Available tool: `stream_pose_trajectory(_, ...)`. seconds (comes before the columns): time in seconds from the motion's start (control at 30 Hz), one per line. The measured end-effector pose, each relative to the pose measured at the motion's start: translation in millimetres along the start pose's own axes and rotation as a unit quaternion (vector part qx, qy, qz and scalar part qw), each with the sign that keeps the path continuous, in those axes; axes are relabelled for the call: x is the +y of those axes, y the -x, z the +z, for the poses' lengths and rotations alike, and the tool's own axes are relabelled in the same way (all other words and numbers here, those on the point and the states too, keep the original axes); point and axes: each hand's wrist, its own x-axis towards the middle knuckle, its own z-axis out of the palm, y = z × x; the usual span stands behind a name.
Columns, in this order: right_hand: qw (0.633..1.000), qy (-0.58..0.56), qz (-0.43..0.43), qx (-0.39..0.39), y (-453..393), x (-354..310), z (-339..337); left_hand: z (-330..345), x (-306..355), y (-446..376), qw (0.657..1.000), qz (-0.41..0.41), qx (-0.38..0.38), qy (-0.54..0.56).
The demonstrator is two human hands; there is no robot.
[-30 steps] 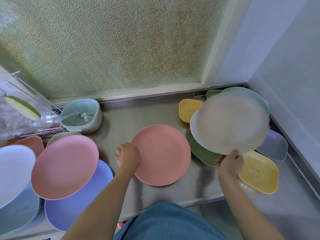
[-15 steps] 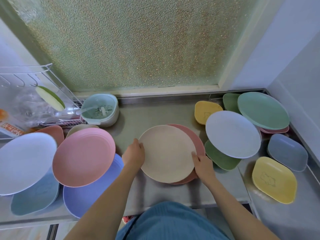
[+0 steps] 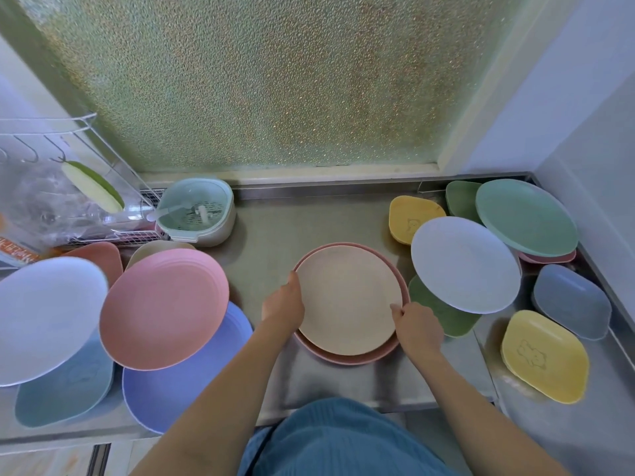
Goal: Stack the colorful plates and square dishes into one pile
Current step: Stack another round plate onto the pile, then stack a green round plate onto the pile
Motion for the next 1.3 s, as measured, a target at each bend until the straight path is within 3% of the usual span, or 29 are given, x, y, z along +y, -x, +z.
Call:
stream_pose_trajectory(0.2,0.999,0.017,0.018,0.026,4.0,-2.2,2.2,-2.6,-3.7,-2.3,0.999,0.029,-0.001,-0.023)
stream_pose_trajectory(0.4,0.999,0.020,-0.017,0.020,0.1,-1.9,-2.7,-7.3,-0.6,-7.1,0.998,0.045,0.020,-0.024)
stream_pose_trajectory(0.57,0.987,-0.098,0.019,0.125,-26.8,5.9,-35.0,-21.6,33.7,-26.7,0.995,0.076,0.066,0.003)
stream_pose_trajectory(0.77,0.953,-0.195,0.057,0.226,-96.3,52.2,-102.1,-39.9,122.4,-66.3,0.988,0.132,0.084,0.002)
stream_pose_trajectory(0.87,0.957,-0.190,0.057,0.210,-132.5,93.1,-123.2,-42.2,176.7,-79.4,0.985,0.138,0.088,0.050)
stream_pose_trajectory(1.07,0.987,-0.128,0.005,0.096,-179.3,148.9,-116.2,-22.7,246.9,-89.6,0.980,0.170,0.077,0.069)
stream_pose_trajectory(1.3,0.982,-0.092,-0.021,0.164,-186.2,154.8,-105.8,1.0,269.8,-101.3,0.977,0.161,0.081,0.111)
